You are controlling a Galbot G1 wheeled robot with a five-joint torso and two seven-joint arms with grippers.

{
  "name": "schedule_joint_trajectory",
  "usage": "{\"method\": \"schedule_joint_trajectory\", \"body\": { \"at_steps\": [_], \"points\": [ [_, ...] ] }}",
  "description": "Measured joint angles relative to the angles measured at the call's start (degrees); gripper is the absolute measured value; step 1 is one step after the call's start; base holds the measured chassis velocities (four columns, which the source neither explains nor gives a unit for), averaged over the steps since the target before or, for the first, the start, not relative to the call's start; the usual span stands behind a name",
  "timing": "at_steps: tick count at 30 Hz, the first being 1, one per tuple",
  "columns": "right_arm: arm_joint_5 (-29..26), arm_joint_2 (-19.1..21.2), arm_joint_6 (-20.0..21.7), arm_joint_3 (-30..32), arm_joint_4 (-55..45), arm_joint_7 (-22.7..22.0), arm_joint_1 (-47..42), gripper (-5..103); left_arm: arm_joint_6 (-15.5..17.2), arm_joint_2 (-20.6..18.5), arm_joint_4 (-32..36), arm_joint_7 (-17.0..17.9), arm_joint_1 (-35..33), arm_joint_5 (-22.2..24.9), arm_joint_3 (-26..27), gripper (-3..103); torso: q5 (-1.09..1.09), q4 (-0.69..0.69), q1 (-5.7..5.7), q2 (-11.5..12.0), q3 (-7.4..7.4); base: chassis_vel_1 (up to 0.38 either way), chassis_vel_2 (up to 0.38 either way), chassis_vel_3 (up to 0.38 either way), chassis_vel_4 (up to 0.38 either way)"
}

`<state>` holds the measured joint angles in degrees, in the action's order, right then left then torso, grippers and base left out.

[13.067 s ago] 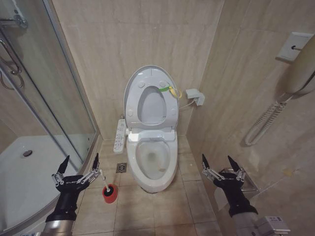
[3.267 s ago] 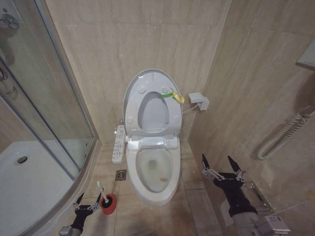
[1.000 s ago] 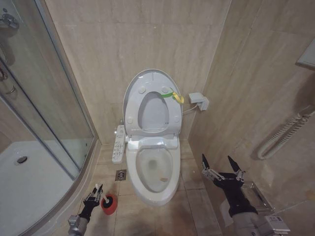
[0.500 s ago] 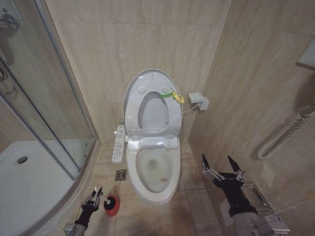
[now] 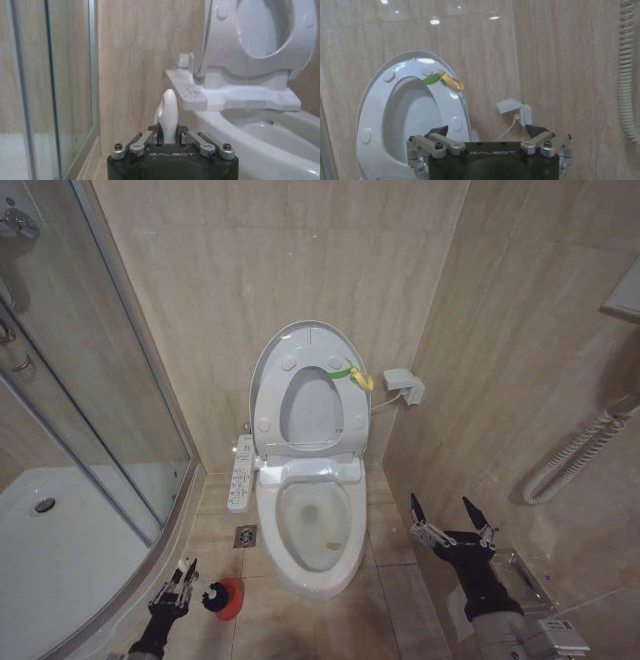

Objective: Open the toilet lid, clean the toilet bowl with a toilet brush, close the toilet lid, and flush.

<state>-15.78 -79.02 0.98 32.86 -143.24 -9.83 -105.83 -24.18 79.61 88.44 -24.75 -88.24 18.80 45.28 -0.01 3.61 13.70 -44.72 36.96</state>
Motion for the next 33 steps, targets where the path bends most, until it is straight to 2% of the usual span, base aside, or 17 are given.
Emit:
{"method": "schedule_joint_trajectory", "body": {
  "at_steps": [7, 11, 21, 30, 33],
  "points": [
    [0.0, 0.0, 0.0, 0.0, 0.0, 0.0, 0.0, 100, -3.36, 0.35, 5.15, -0.7, -5.25, 2.45, 0.94, 21, 0.01, -0.01, 0.0, 0.0, 0.0, 0.0, 0.0, 0.0, 0.0],
    [0.0, 0.0, 0.0, 0.0, 0.0, 0.0, 0.0, 100, -3.61, -0.37, 8.64, -0.96, -6.54, 3.71, 1.15, 21, 0.01, -0.01, 0.0, 0.0, 0.0, 0.0, 0.0, 0.0, 0.0],
    [0.0, 0.0, 0.0, 0.0, 0.0, 0.0, 0.0, 100, 0.38, -2.36, 22.8, 1.04, -7.29, 4.89, 0.89, 21, 0.01, 0.01, 0.0, 0.0, 0.01, 0.0, 0.0, 0.0, 0.0],
    [0.0, 0.0, 0.0, 0.0, 0.0, 0.0, 0.0, 100, 3.31, -2.45, 31.7, 1.5, -10.31, 4.81, 0.51, 21, 0.01, 0.0, 0.0, 0.0, 0.01, 0.0, 0.0, 0.0, 0.0],
    [0.0, 0.0, 0.0, 0.0, 0.0, 0.0, 0.0, 100, 3.84, -2.83, 35.09, 3.09, -11.28, 4.51, 0.0, 21, 0.01, -0.02, 0.0, 0.0, 0.01, 0.0, 0.0, 0.0, 0.0]
  ]
}}
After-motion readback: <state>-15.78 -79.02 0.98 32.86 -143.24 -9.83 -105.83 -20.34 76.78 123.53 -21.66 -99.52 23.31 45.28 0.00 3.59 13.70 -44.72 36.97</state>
